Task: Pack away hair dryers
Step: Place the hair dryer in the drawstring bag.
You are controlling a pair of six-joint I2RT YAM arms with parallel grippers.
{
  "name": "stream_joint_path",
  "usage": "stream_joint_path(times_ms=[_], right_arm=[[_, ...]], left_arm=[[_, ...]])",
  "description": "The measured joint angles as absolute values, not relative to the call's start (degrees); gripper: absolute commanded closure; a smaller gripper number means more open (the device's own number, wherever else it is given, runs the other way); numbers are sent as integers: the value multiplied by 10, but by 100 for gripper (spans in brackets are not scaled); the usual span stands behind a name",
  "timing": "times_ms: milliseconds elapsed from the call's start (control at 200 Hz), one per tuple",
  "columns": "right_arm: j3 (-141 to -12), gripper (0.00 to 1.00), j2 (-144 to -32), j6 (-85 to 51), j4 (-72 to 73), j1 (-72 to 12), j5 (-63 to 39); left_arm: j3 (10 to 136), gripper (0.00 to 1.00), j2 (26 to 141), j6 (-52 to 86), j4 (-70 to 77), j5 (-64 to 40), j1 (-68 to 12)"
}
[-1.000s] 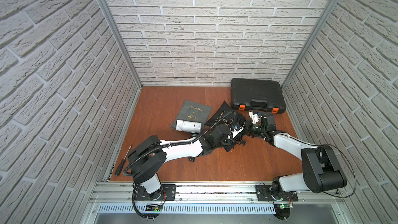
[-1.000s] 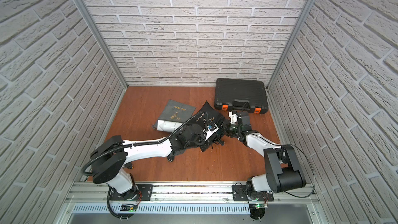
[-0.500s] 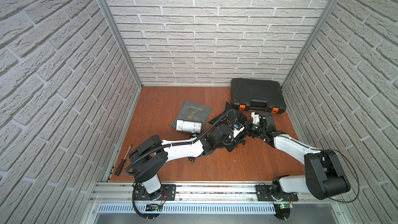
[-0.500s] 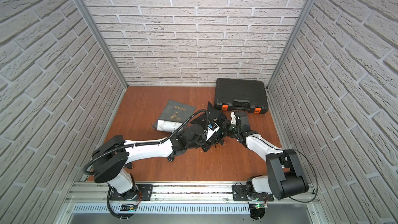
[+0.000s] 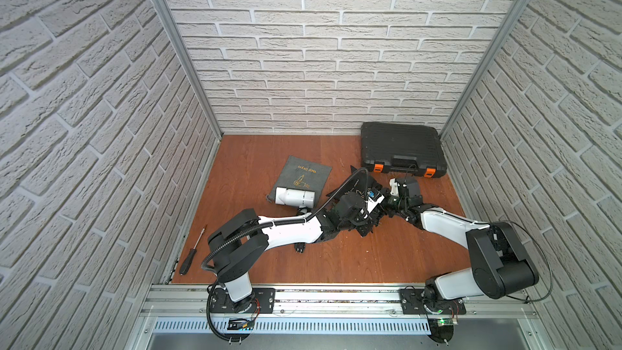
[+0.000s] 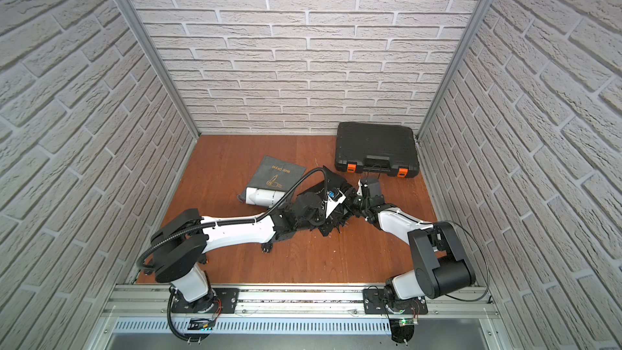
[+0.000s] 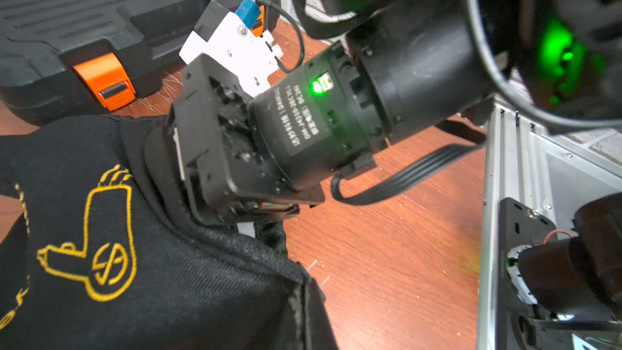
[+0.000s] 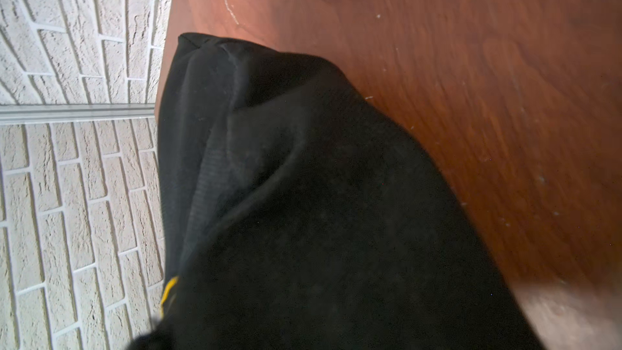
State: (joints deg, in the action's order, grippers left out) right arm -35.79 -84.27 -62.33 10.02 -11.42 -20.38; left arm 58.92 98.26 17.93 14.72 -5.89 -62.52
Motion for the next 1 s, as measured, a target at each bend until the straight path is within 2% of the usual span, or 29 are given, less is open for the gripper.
stream_joint_path(times_ms=[425, 1000], right_arm=[[-407, 97, -864, -679, 91, -100, -205], [-404, 97, -894, -762, 119, -114, -163]], left_arm=[[595, 100, 988, 188, 143, -52, -622], [646, 100, 1029, 205, 126, -72, -624]])
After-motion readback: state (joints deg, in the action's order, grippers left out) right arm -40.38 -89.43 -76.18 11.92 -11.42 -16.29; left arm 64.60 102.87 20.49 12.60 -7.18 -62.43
